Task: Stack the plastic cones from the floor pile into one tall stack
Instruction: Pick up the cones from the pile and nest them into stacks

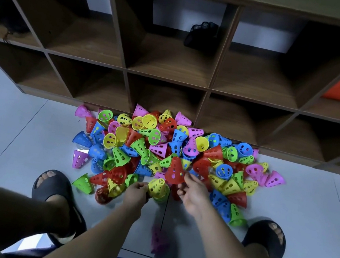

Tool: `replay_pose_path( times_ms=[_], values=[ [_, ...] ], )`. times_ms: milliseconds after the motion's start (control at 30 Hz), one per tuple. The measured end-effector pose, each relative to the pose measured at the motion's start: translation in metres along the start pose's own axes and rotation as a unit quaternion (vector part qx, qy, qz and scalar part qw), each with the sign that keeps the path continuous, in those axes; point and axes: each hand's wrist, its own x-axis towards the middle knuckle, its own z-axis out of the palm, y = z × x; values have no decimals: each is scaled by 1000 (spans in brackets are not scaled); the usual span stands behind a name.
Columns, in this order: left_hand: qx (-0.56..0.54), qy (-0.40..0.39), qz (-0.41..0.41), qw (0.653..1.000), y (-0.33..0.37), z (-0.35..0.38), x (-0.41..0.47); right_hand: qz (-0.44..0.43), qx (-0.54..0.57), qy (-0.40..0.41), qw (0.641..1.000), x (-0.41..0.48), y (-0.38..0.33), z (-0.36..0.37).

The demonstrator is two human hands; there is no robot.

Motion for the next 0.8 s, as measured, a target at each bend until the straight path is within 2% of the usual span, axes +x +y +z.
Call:
replay_pose_path(
  times_ms=[200,400,600,800],
  values=[
    [27,-29,-19,999,0,2,8,22,-52,-37,998,4,16,4],
    [59,-46,-39,996,-3,-9,6,27,-138,-13,990,22,39,0],
    [46,13,-34,998,-6,-38,18,22,-252,68,965,43,68,-18],
    [24,90,-9,996,-7,-75,30,36,-277,87,956,44,82,-21]
  ],
)
